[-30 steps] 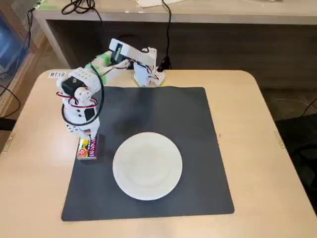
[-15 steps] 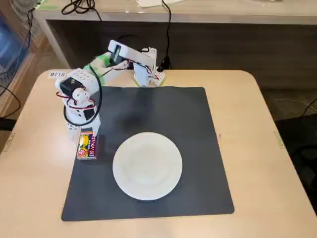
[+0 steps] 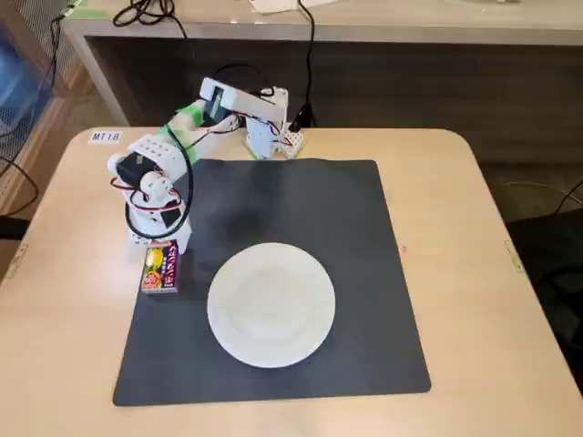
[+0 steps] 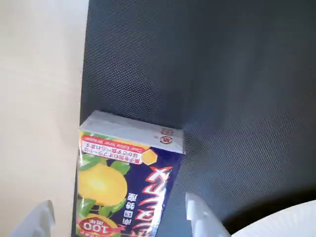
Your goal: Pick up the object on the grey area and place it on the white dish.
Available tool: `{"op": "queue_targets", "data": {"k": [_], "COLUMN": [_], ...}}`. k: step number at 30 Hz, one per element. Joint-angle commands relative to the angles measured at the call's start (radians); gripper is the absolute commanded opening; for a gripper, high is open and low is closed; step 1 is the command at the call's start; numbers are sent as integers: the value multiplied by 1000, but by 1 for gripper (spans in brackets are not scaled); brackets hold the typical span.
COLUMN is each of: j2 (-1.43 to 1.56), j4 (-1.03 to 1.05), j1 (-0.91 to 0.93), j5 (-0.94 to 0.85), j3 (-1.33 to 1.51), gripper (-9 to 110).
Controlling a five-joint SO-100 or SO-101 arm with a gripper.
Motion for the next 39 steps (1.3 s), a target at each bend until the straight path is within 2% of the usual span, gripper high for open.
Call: {"op": "queue_targets", "data": {"k": [1, 16, 27, 39], "j2": [5, -63, -107, -37], "j4": [9, 9, 8, 8], "j1": [-6, 32, 43, 23], "j5": [14, -14, -26, -28], "j3": [-6, -17, -55, -66], "gripper": [34, 32, 14, 9]}}
